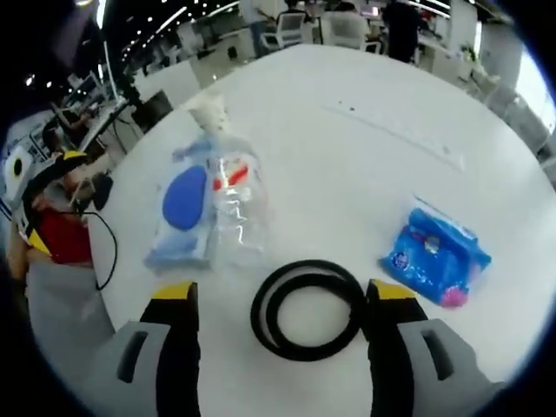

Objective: Arrange the tabletop items into an orderly group along one side of the table until the central work area is clear of visible clutter.

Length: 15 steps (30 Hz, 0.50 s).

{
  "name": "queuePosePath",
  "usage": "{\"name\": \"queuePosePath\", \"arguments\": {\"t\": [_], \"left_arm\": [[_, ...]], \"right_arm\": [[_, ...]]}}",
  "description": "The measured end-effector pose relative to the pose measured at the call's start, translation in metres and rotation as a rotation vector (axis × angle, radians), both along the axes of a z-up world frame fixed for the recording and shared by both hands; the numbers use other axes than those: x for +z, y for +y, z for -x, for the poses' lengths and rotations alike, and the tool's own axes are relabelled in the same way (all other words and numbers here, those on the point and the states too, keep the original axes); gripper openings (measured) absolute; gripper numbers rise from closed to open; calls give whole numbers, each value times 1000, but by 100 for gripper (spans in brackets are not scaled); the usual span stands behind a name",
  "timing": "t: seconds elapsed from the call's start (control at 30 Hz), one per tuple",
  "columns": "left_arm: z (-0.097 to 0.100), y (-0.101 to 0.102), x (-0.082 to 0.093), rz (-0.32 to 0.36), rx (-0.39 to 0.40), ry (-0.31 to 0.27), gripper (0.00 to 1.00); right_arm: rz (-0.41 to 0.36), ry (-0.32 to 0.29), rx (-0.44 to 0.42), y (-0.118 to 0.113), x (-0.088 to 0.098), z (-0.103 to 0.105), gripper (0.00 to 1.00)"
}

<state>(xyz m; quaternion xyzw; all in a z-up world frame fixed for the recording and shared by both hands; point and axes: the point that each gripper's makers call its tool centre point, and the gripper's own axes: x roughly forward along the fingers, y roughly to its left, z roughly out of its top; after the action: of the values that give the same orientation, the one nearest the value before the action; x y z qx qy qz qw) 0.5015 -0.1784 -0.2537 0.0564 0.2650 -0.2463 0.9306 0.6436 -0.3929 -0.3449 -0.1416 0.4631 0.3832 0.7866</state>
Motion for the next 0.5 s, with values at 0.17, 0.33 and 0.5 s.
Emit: {"name": "queuePosePath", "arguments": {"t": [0.17, 0.33, 0.5], "left_arm": [[2, -1, 1, -9, -8, -3, 96], [3, 0, 1, -3, -5, -3, 96], [5, -1, 2, 12, -9, -1, 96]], "right_arm": [[-33, -25, 28, 21, 5, 2, 89], [-54, -46, 39, 38, 6, 1, 96], [-107, -15, 36, 59, 4, 1, 97]]}}
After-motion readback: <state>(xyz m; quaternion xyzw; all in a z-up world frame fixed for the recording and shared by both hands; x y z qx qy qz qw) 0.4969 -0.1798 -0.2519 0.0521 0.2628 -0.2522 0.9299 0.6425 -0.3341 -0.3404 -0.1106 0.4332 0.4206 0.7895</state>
